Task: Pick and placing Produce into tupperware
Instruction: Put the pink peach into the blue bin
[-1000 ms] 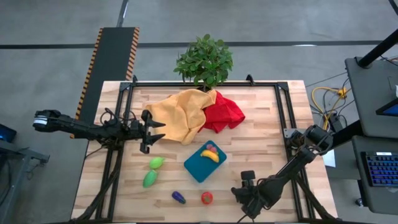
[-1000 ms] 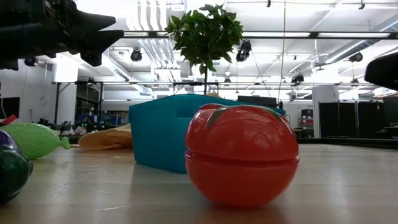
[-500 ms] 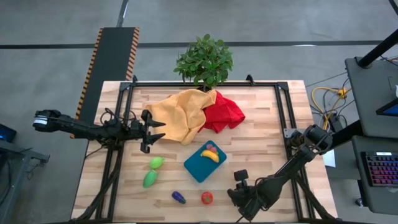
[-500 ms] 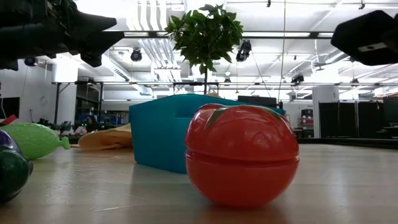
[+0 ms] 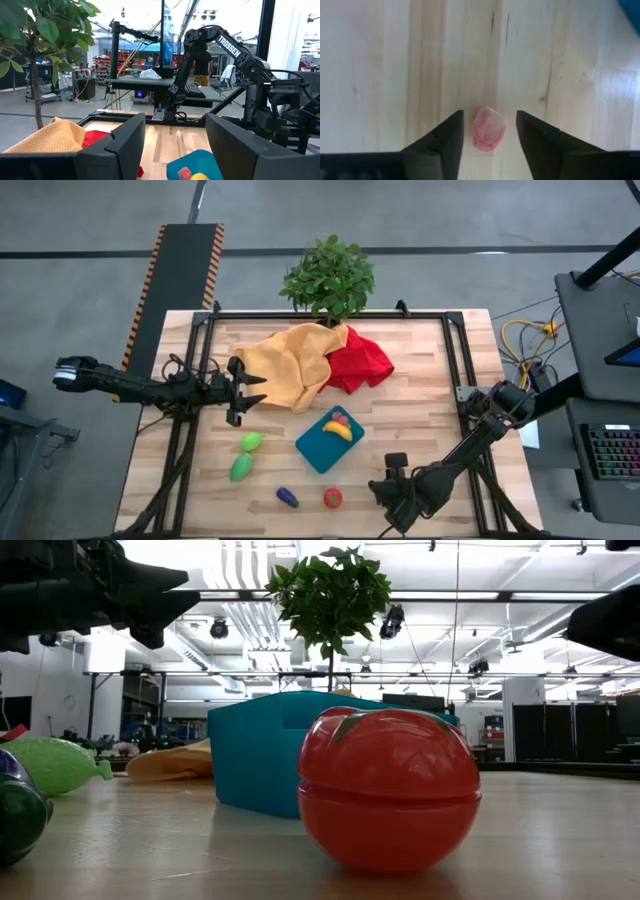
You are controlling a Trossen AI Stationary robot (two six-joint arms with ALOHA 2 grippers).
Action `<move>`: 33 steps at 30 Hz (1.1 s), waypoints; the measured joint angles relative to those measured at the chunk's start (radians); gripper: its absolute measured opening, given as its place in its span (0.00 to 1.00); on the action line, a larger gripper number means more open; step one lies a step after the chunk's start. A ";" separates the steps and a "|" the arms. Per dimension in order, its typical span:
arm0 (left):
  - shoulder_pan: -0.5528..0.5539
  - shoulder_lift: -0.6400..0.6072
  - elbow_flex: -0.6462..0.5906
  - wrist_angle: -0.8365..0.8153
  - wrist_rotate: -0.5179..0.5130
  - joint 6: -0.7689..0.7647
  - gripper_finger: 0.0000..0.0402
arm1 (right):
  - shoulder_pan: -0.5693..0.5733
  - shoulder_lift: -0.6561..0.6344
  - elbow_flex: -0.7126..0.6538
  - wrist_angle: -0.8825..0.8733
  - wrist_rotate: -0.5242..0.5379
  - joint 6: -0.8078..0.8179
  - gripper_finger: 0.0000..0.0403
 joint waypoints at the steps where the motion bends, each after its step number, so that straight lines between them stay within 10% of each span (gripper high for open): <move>1: 0.000 0.000 0.000 0.000 0.000 0.000 0.49 | 0.000 0.002 -0.004 -0.002 0.000 0.000 0.45; 14: 0.000 0.000 0.000 0.000 0.000 0.000 0.49 | 0.000 0.003 -0.076 0.015 0.000 0.008 0.51; 33: 0.000 0.000 0.000 0.000 0.000 0.000 0.49 | -0.025 0.001 -0.049 0.032 0.078 -0.172 0.16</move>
